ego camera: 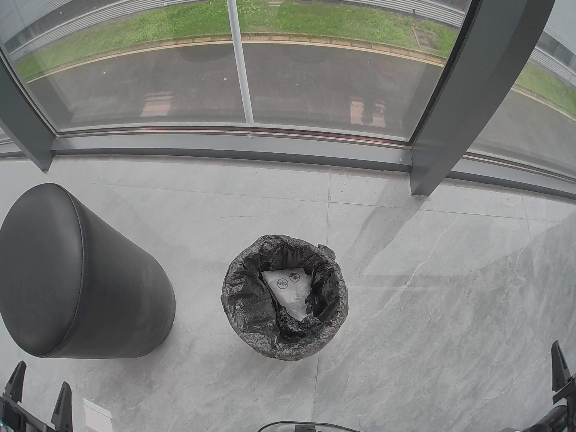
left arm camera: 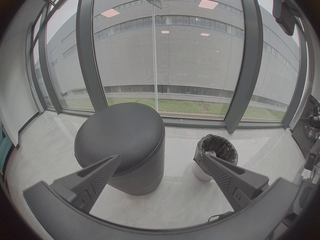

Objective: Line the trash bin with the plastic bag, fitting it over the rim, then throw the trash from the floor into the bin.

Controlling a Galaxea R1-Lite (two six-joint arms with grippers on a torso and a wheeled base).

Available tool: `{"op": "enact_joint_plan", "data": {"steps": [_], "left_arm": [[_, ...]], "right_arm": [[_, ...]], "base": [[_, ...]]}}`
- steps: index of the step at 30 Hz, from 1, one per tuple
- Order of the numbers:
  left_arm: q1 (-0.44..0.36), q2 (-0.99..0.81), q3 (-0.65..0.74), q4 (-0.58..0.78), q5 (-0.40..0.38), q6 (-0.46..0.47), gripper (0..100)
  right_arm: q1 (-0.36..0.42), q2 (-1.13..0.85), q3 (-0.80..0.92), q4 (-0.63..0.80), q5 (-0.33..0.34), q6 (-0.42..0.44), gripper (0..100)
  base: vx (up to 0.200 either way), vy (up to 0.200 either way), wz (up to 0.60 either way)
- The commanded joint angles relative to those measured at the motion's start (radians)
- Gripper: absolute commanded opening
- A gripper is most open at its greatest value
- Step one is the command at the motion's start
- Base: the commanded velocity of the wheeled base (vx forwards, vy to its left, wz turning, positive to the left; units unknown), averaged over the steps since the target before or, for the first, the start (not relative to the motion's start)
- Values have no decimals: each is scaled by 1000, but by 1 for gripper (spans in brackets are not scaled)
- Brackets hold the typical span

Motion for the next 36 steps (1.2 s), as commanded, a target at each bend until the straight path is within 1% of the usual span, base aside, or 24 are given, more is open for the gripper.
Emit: {"op": "enact_joint_plan", "data": {"steps": [1, 2, 6, 9, 10, 13, 14, 16, 20, 36], "left_arm": [[0, -14, 18, -1, 0, 0, 100], [0, -14, 18, 1, -6, 12, 100], [0, -14, 18, 1, -6, 11, 100], [0, -14, 18, 1, -6, 11, 100], [0, -14, 18, 1, -6, 11, 100], [0, -14, 18, 1, -6, 11, 100], [0, -14, 18, 1, -6, 11, 100], [0, -14, 18, 1, -6, 11, 100], [0, -14, 18, 1, -6, 11, 100], [0, -14, 18, 1, -6, 11, 100]], "right_arm": [[0, -25, 13, 4, 55, -9, 100], [0, -25, 13, 10, 56, -11, 100], [0, -25, 12, 13, 56, -12, 100], [0, -25, 12, 14, 64, -26, 100], [0, -25, 12, 17, 70, -43, 100], [0, -25, 12, 53, 153, -141, 100], [0, -25, 10, 59, 164, -149, 100], [1, -25, 12, 59, 173, -140, 100], [-2, -25, 15, 54, 168, -77, 100], [-2, -25, 15, 54, 159, -69, 100]], "base": [[0, 0, 0], [0, 0, 0], [0, 0, 0], [0, 0, 0], [0, 0, 0], [0, 0, 0], [0, 0, 0], [0, 0, 0], [0, 0, 0], [0, 0, 0]]}}
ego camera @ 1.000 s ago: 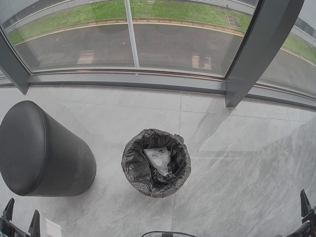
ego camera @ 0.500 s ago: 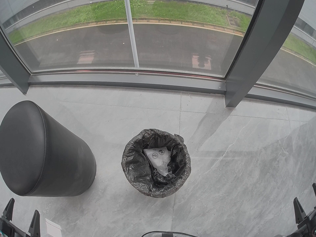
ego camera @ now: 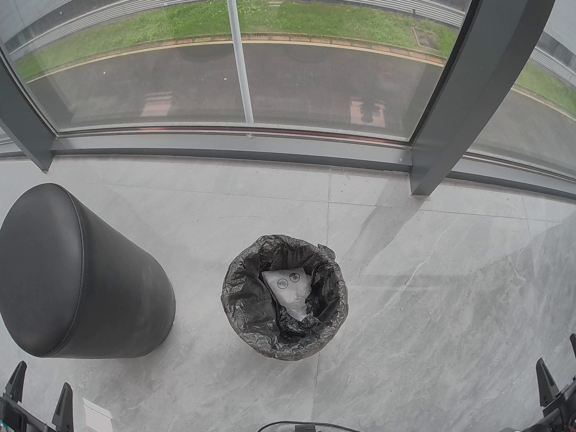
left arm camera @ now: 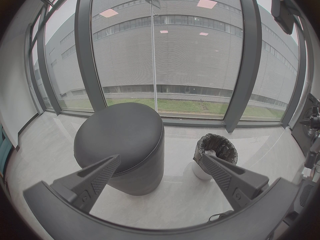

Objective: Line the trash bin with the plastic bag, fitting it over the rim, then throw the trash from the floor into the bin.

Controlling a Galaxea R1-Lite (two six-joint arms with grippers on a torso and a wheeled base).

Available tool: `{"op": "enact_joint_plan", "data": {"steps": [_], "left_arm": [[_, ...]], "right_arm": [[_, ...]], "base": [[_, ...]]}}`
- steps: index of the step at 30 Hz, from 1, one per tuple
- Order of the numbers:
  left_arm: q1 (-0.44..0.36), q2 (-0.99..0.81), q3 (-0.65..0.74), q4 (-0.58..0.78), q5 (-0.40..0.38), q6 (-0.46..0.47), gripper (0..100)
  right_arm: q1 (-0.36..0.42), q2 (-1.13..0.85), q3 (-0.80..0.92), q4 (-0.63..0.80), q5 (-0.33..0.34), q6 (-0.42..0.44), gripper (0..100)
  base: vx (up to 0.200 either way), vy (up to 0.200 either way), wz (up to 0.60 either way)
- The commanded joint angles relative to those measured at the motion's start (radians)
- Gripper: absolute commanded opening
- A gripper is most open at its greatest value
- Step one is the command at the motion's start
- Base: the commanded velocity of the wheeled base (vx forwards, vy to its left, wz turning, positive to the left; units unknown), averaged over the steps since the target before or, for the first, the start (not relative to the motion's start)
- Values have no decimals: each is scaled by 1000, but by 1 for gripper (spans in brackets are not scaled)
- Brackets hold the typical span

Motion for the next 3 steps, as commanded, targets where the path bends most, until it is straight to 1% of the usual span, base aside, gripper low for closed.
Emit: {"op": "enact_joint_plan", "data": {"steps": [1, 3], "left_arm": [[0, -16, 18, 0, 0, 0, 100], [0, -16, 18, 0, 0, 0, 100]], "right_arm": [[0, -13, 15, 0, 0, 0, 100], [0, -13, 15, 0, 0, 0, 100]], "base": [[0, 0, 0], [0, 0, 0]]}}
